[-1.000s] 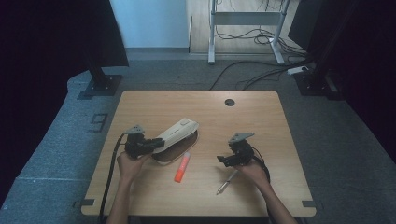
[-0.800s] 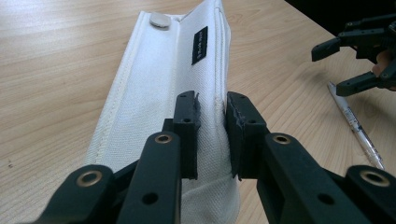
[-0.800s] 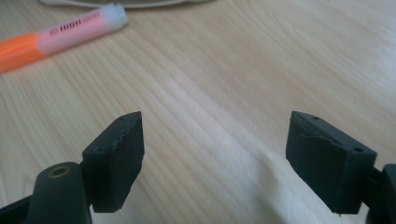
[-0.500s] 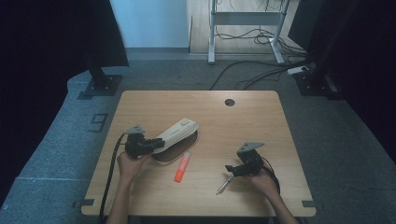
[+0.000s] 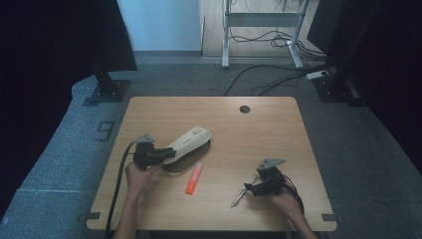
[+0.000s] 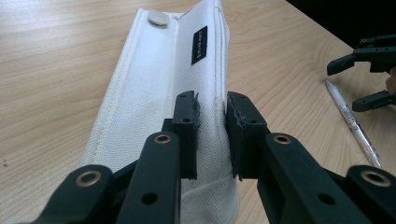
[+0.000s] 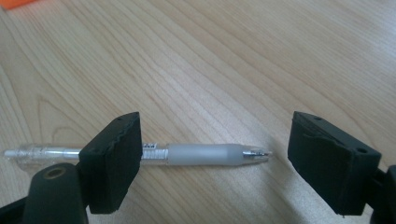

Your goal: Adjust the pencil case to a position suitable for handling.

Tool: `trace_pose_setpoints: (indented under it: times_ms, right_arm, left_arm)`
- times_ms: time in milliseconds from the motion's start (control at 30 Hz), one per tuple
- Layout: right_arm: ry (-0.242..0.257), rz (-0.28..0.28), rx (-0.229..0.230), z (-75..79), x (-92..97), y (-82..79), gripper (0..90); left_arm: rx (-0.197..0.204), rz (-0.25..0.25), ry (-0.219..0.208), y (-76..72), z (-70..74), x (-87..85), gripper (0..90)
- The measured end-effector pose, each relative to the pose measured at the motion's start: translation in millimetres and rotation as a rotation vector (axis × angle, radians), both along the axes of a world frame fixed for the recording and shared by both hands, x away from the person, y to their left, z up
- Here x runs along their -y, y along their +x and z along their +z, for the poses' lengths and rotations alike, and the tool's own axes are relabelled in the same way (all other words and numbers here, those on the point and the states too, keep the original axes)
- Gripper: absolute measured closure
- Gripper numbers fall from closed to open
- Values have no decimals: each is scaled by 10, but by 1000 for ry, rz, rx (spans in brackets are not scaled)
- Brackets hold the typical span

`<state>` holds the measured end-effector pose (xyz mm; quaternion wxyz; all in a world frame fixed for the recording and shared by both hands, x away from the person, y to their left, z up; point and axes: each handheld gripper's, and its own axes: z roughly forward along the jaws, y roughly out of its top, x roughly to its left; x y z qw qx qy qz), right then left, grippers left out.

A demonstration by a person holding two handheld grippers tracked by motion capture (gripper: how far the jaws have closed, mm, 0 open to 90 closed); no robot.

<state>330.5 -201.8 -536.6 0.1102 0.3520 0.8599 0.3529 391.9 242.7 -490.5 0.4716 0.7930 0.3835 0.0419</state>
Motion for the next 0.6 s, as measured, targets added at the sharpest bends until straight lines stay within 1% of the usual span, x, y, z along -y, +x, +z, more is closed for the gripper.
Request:
trace_pose_setpoints:
  times_ms: [233,333,367,500,600]
  right_arm:
    - [4,6,5,-15,-22,3,177]
    - [4,7,0,-12,-35,6,177]
    - [3,17,3,-13,-47,12,177]
    - [-2,22,4,-9,-68,1,177]
    - [-3,38,1,-6,-71,-22,176]
  left_arm:
    - [-2,-2,-1,0,-1,2,746]
    - [-3,-2,-1,0,-1,2,746]
    - [-3,-2,0,-1,-1,3,746]
    - [-3,-3,0,-1,0,4,745]
    - [-4,-2,-1,-2,0,4,745]
